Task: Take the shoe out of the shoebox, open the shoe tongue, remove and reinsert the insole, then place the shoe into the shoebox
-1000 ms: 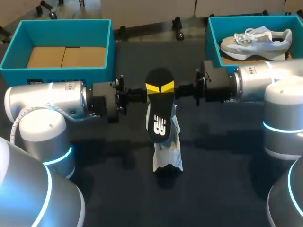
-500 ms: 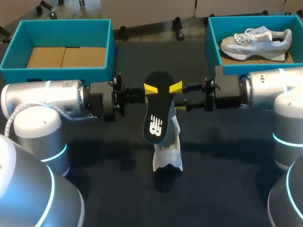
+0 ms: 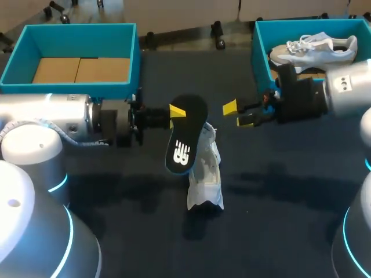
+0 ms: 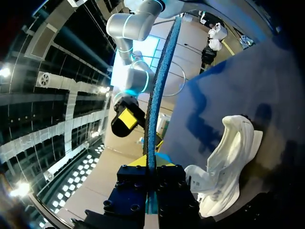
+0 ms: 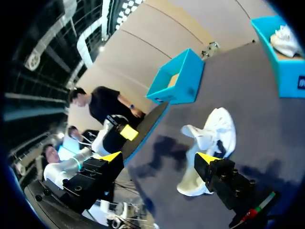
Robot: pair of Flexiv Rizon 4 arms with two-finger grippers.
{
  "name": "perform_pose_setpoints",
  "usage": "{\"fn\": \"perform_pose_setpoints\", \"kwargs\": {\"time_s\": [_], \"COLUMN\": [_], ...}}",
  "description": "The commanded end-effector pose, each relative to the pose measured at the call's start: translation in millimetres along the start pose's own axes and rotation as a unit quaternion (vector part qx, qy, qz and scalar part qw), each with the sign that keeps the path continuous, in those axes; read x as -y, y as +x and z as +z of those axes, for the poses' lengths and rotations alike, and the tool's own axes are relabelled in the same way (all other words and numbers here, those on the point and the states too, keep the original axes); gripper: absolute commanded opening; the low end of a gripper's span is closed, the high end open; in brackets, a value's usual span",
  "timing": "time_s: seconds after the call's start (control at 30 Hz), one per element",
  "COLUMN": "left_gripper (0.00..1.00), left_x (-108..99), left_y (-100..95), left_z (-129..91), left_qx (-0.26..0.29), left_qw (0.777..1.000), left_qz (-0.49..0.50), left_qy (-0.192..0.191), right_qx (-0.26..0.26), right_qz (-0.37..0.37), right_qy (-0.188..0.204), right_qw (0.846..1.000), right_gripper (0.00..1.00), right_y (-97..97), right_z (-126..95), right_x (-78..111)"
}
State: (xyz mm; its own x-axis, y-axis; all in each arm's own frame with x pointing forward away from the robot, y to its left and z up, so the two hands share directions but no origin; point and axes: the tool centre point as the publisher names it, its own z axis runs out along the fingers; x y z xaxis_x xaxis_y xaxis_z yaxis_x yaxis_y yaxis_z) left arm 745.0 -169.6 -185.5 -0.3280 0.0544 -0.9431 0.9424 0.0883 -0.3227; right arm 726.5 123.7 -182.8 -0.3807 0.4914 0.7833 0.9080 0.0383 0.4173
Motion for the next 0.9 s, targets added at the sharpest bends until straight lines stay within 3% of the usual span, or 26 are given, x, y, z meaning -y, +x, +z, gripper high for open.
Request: {"fn": "perform_pose_setpoints", "kwargs": {"time_s": [0.03, 0.6, 0.73, 0.77, 0.9], "left_gripper": [0.0, 0.0, 0.0, 0.0, 0.0], "left_x": [4.4, 4.4, 8.6, 9.5, 14.3], "left_y": [0.5, 0.5, -0.6, -1.7, -4.4], "left_z": [-2.7, -2.7, -5.4, -6.4, -9.0], "left_qx": [0.0, 0.0, -0.005, -0.008, -0.01], "left_qw": [1.0, 1.0, 0.999, 0.999, 0.997], "left_qz": [0.0, 0.0, -0.029, -0.033, -0.063], "left_qy": [-0.003, -0.003, 0.016, 0.015, 0.033], "right_qx": [0.061, 0.061, 0.061, 0.061, 0.09], "right_qz": [0.002, 0.002, 0.002, -0.006, -0.072], "right_qy": [0.003, 0.003, 0.003, 0.026, 0.034], "right_qw": [0.998, 0.998, 0.998, 0.998, 0.993], "right_gripper": [1.0, 1.0, 1.0, 1.0, 1.0], "right_y": [7.9, 7.9, 7.9, 8.5, 9.8], "right_z": [-8.9, -8.9, -8.9, -9.7, -14.5], "right_x": [2.2, 2.2, 2.2, 2.2, 2.9]}}
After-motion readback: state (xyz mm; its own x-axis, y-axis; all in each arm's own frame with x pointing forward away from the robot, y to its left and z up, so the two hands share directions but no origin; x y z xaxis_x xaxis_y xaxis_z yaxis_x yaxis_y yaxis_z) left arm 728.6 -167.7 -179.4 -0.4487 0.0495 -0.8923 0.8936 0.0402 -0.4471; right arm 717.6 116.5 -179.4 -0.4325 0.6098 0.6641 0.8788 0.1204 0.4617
